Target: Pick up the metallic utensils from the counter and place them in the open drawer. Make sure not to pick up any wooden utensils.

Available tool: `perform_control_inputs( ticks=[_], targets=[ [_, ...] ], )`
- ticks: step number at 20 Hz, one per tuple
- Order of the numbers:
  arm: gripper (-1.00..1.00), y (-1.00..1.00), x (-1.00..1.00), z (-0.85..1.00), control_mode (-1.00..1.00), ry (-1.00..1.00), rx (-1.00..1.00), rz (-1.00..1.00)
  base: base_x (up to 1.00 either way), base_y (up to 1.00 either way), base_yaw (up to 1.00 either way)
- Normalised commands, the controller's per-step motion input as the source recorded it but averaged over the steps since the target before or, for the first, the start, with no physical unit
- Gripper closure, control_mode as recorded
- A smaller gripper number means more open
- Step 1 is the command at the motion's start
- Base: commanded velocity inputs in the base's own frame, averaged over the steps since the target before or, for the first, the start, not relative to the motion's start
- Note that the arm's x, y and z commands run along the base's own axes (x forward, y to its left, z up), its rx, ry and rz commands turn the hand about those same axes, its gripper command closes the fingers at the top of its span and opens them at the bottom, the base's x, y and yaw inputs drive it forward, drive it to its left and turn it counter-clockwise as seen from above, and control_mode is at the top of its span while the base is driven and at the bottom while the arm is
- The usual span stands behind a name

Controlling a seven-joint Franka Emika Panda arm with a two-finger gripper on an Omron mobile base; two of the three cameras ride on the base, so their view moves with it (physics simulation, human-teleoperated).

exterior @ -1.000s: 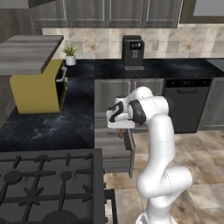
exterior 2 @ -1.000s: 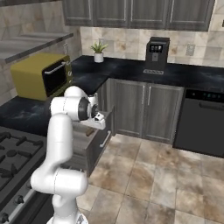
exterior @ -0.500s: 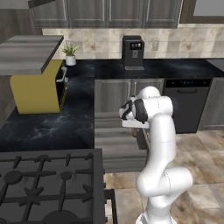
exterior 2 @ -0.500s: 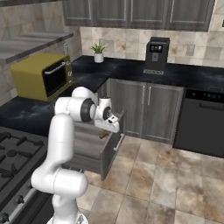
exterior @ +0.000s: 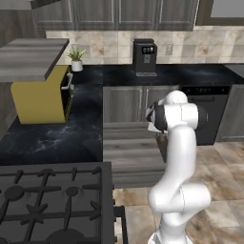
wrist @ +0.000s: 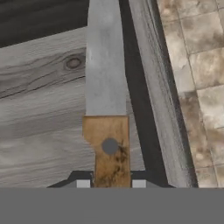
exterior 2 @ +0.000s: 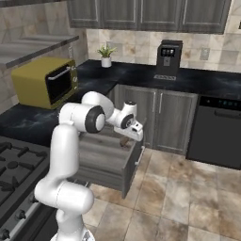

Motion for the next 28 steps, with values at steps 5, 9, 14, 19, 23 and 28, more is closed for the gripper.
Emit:
perform_control_inputs(
  ticks=[5,9,14,19,23,28],
  targets=[
    [1.00,0.38,-0.61,0.99,-1.00,-0.70,0.15,0.11,0.00,0.00,0.00],
    [1.00,0.33,-0.62,0.15,-1.00,-0.48,0.00,0.16,0.00,0.00,0.00],
    [1.00,0.50,-0.04,-0.05,-1.00,0.01,-0.13,0.11,0.00,0.00,0.00],
    [1.00,0.51,0.52,0.23,-1.00,0.21,-0.10,0.01,0.00,0.00,0.00],
    [1.00,0.07,0.04,-0.02,-1.00,0.04,-0.03,0.02,0.00,0.00,0.00],
    [1.00,0.00,0.41,-0.05,-1.00,0.00,0.00,0.00,0.00,0.00,0.00]
  ],
)
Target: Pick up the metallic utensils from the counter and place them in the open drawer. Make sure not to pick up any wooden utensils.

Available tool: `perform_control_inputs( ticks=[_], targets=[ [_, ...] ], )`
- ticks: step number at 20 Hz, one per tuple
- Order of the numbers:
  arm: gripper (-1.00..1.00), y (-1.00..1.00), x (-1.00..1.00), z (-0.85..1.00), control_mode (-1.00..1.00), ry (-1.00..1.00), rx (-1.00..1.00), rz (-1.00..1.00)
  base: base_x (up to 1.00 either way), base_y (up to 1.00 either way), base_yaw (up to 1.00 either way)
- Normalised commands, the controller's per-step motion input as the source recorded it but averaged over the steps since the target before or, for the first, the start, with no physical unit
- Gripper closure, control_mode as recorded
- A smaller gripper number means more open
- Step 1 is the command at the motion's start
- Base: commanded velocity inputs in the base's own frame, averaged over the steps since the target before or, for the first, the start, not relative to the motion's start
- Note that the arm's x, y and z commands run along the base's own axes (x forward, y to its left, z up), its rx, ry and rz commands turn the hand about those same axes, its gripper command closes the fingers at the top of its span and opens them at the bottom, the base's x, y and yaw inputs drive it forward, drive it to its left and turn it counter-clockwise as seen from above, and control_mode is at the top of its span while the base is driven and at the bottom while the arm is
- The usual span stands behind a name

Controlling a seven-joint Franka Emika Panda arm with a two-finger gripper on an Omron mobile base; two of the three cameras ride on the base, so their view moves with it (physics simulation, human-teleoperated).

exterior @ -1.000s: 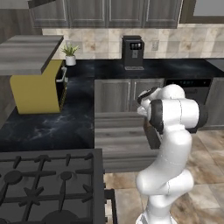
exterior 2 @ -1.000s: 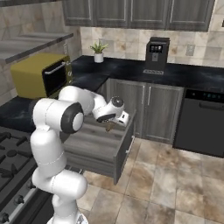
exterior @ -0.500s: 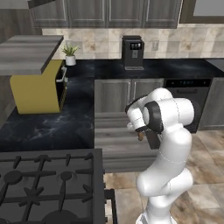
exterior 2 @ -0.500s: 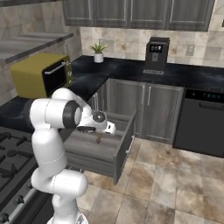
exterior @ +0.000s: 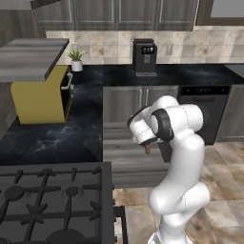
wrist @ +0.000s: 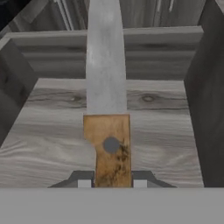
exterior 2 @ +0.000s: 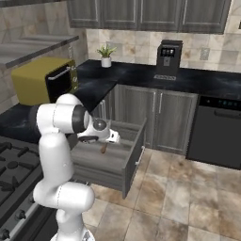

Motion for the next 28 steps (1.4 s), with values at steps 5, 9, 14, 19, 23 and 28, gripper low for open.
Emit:
perform_control_inputs(
  ticks=[5,9,14,19,23,28],
  targets=[
    [1.00,0.02,0.94,-0.04,-1.00,0.02,0.00,0.01,0.00,0.00,0.00],
    [1.00,0.00,0.21,-0.85,-1.00,0.22,-0.20,0.13,0.00,0.00,0.00],
    [1.00,0.01,0.02,-0.97,-1.00,0.18,-0.23,0.11,0.00,0.00,0.00],
    [-1.00,0.03,0.25,-0.32,-1.00,0.00,-0.01,0.03,0.00,0.00,0.00],
    [-1.00,0.00,0.07,0.54,-1.00,0.00,0.00,-0.01,0.00,0.00,0.00],
    [-1.00,0.04,0.00,1.00,-1.00,-0.04,0.00,-0.01,0.00,0.00,0.00]
  ],
)
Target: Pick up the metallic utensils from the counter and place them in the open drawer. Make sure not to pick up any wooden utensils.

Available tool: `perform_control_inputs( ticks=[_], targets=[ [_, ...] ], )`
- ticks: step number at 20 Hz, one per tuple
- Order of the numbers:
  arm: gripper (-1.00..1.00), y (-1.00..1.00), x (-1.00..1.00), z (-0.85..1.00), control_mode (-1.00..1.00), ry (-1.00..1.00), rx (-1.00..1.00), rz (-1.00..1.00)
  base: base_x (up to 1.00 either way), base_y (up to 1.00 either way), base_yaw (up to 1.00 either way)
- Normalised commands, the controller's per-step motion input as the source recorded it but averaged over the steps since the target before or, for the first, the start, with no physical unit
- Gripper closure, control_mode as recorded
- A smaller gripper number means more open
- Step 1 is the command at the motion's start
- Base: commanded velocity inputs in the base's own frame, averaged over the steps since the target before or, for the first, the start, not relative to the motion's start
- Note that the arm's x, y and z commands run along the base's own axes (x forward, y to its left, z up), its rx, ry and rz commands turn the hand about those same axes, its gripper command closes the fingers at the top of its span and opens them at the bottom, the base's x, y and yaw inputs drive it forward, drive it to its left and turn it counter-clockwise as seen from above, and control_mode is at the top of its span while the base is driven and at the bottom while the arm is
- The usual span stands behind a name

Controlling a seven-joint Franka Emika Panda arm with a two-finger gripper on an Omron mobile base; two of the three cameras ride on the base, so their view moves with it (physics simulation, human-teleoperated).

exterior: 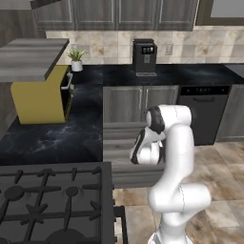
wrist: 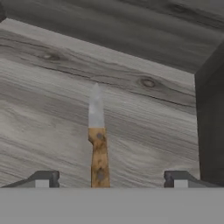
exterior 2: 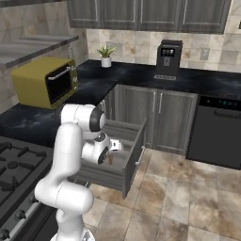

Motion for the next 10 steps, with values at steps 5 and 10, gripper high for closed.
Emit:
perform_control_inputs(
  ticks=[5,10],
  targets=[
    [-1.00,0.17,0.00,1.00,-1.00,-0.01,0.00,0.00,0.00,0.00,0.00],
    [-1.00,0.06,0.00,1.00,-1.00,0.00,0.00,0.00,0.00,0.00,0.00]
  ],
)
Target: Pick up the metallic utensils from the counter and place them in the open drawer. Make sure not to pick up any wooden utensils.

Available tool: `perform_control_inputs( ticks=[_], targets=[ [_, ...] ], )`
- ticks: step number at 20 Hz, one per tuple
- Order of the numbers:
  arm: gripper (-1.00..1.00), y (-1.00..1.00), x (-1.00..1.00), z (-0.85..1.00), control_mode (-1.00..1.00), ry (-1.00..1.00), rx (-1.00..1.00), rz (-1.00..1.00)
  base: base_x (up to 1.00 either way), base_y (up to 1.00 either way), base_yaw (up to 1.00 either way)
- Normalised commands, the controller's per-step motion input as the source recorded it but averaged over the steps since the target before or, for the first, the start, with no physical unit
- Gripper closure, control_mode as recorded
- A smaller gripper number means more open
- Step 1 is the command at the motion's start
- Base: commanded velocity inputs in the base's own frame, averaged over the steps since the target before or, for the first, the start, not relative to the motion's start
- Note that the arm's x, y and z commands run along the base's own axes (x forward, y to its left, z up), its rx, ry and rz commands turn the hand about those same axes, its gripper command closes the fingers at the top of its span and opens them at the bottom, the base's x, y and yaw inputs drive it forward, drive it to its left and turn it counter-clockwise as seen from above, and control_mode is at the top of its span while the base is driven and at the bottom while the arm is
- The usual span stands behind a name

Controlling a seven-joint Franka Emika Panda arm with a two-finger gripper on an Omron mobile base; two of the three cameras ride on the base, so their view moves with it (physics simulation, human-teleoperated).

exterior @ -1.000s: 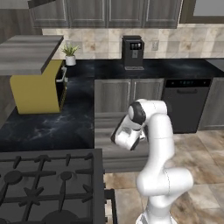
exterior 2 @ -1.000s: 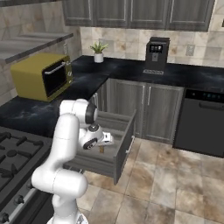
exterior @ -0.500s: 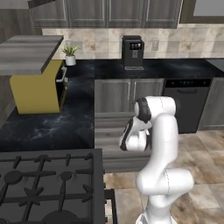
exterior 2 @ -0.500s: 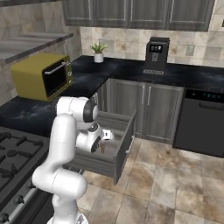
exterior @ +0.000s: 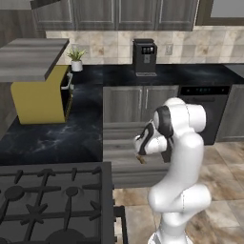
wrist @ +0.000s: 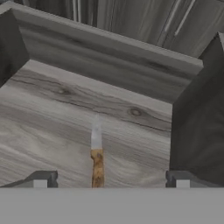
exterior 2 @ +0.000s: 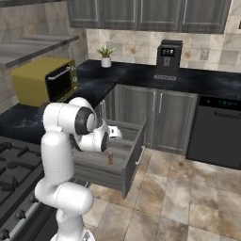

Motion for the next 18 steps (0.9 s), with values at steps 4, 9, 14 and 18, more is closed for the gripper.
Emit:
perform_control_inputs(
  ticks=[4,9,14,18],
  targets=[
    [-1.00,0.00,-0.05,1.00,-1.00,0.00,0.00,0.00,0.00,0.00,0.00],
    [-1.00,-0.01,-0.40,1.00,-1.00,0.00,-0.02,0.00,0.00,0.00,0.00],
    [-1.00,-0.12,-0.80,1.00,-1.00,0.02,-0.06,0.00,0.00,0.00,0.00],
    [-1.00,-0.20,-0.87,1.00,-1.00,0.03,-0.06,-0.01,0.00,0.00,0.00]
  ],
)
